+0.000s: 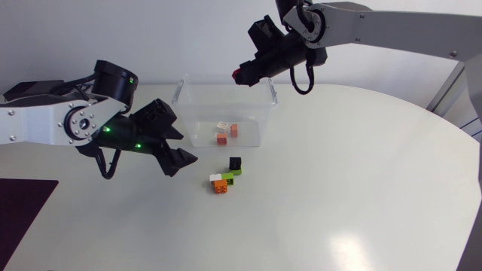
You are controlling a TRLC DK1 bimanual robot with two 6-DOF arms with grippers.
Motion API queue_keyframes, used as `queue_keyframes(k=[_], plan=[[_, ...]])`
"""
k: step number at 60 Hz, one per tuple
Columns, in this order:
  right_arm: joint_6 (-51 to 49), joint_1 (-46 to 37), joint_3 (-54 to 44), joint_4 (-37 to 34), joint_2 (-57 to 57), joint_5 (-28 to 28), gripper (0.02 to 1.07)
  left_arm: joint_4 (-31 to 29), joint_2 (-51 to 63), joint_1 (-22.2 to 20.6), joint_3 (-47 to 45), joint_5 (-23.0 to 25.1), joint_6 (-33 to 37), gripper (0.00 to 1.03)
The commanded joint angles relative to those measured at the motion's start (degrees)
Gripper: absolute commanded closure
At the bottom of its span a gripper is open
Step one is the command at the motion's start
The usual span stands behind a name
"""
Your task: Place the duplo bricks in the container
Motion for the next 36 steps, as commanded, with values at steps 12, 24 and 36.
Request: queue_keyframes(k=[12,24,36], plan=[[4.42,-0.67,3.76,3.84,4.46,1.96,0.79,0.19,5.01,-2.76,-2.90,1.26,5.50,0.09],[5.57,-1.29,8.77,2.26,9.74,2.75,0.06,2.04,7.29,-5.83,-2.98,1.26,8.66,0.08],[6.01,-1.29,3.76,3.66,4.46,2.57,0.06,4.33,11.87,-7.24,-1.58,2.05,12.53,0.07]])
